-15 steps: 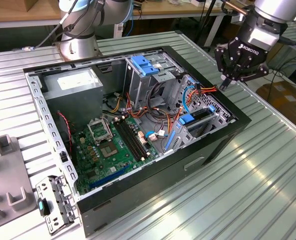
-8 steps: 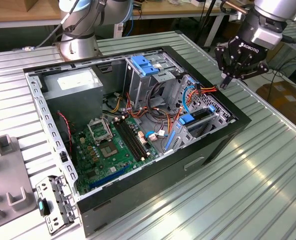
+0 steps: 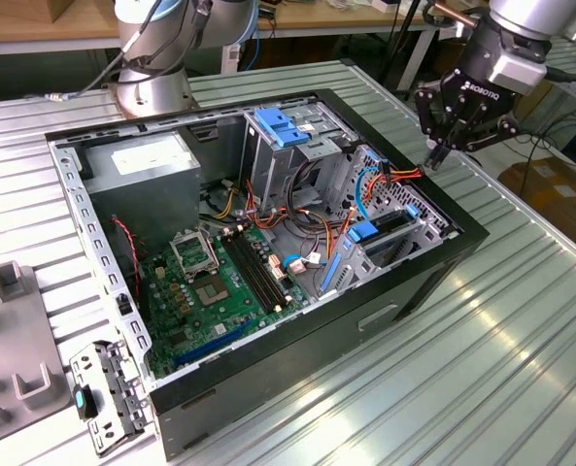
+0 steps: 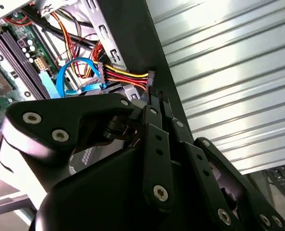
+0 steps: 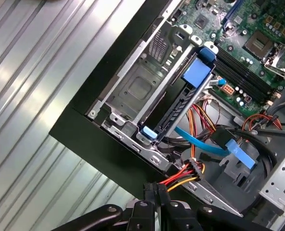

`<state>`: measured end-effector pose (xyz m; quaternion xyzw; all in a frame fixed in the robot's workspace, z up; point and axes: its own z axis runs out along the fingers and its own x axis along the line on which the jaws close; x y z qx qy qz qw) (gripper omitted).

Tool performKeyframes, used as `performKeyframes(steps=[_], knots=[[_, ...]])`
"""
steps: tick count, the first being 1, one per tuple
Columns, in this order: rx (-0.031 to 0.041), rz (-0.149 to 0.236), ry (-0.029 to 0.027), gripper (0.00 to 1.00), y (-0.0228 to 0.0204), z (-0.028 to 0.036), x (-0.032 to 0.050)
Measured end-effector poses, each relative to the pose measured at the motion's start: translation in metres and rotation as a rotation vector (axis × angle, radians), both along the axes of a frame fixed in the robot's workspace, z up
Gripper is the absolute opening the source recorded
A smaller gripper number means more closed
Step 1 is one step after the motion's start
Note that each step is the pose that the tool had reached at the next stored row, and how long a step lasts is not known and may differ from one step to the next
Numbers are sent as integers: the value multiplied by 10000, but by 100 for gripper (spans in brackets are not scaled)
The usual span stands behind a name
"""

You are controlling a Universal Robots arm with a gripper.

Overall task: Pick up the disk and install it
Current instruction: 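Insert the first disk wire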

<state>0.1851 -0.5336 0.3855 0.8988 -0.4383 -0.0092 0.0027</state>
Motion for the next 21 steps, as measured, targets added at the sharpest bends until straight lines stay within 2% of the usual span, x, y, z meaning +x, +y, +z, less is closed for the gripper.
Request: performKeyframes(steps=[1,2,3,4,7,13,16,18,19,21], knots=[[0,321,0,18,0,-6,0],[0,656,0,25,0,-11,0],[1,819,0,25,0,-19,0],[2,987,-4,31,0,-31,0],[-1,1725,-28,31,0,-80,0],[-2,2300,-59,31,56,-145,0],[-3,2707,-82,31,72,-182,1],[-9,2809,-123,31,72,-194,0],[-13,2827,-141,30,72,-196,0],[-21,2865,-186,17,71,-198,0]])
